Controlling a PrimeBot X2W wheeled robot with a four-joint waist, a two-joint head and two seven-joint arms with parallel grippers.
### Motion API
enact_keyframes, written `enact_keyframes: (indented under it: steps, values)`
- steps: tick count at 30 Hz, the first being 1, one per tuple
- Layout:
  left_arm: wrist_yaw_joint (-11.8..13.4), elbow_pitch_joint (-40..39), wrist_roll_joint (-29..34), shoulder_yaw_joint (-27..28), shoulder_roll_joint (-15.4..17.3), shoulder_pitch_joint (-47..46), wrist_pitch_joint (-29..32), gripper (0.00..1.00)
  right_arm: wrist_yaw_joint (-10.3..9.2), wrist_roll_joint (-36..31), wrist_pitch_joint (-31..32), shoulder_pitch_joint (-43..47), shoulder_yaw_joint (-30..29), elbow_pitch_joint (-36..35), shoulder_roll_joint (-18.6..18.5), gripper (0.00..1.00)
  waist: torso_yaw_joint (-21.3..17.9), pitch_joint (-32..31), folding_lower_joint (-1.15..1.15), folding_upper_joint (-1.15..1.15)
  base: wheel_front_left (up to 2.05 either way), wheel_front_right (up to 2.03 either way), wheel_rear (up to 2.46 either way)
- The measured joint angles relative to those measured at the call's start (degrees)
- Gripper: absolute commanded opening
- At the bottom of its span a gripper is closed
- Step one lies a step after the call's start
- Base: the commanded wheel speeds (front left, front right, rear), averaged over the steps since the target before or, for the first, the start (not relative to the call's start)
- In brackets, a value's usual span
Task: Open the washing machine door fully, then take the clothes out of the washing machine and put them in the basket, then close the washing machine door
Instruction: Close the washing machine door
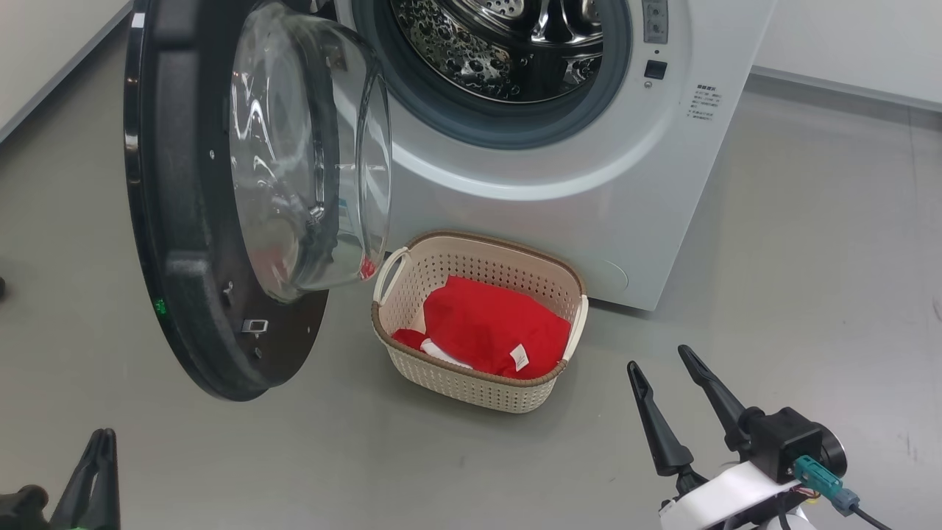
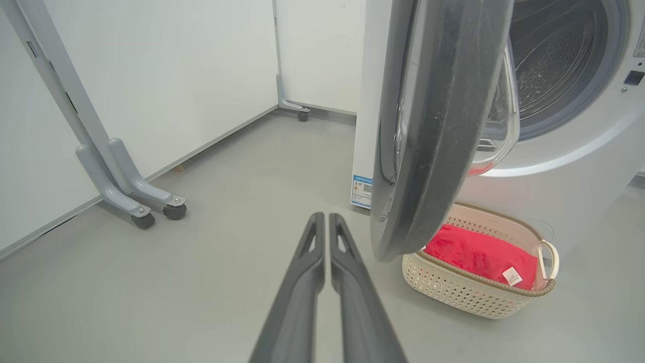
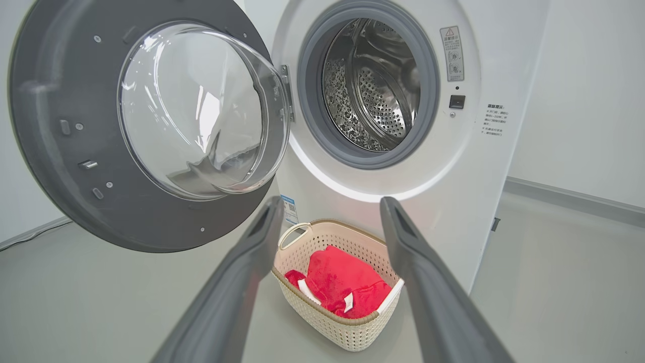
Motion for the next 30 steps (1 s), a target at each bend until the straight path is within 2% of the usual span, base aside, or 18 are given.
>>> enact_keyframes:
  steps: [1, 2, 3, 30]
  values:
    - [0.0, 0.2, 0.4, 0.0, 0.0, 0.0, -0.6, 0.45, 0.0, 0.0, 0.0, 0.0, 0.0, 0.0, 0.0, 1.0, 0.0, 0.0, 0.0, 0.0, 0.0, 0.0, 0.0]
    - [0.0, 0.4, 0.9, 0.0, 0.0, 0.0, -1.2, 0.96, 0.0, 0.0, 0.0, 0.1, 0.0, 0.0, 0.0, 1.0, 0.0, 0.0, 0.0, 0.0, 0.0, 0.0, 0.0]
    - [0.0, 0.7, 1.1, 0.0, 0.0, 0.0, -1.6, 1.0, 0.0, 0.0, 0.0, 0.1, 0.0, 0.0, 0.0, 1.0, 0.0, 0.0, 0.0, 0.0, 0.0, 0.0, 0.0]
    - [0.0, 5.6, 2.6, -0.5, -0.7, 0.0, -4.9, 1.0, 0.07, 0.0, 0.0, 0.5, 0.2, 0.1, 0.1, 1.0, 0.0, -0.5, 0.0, 0.0, 0.0, 0.0, 0.0]
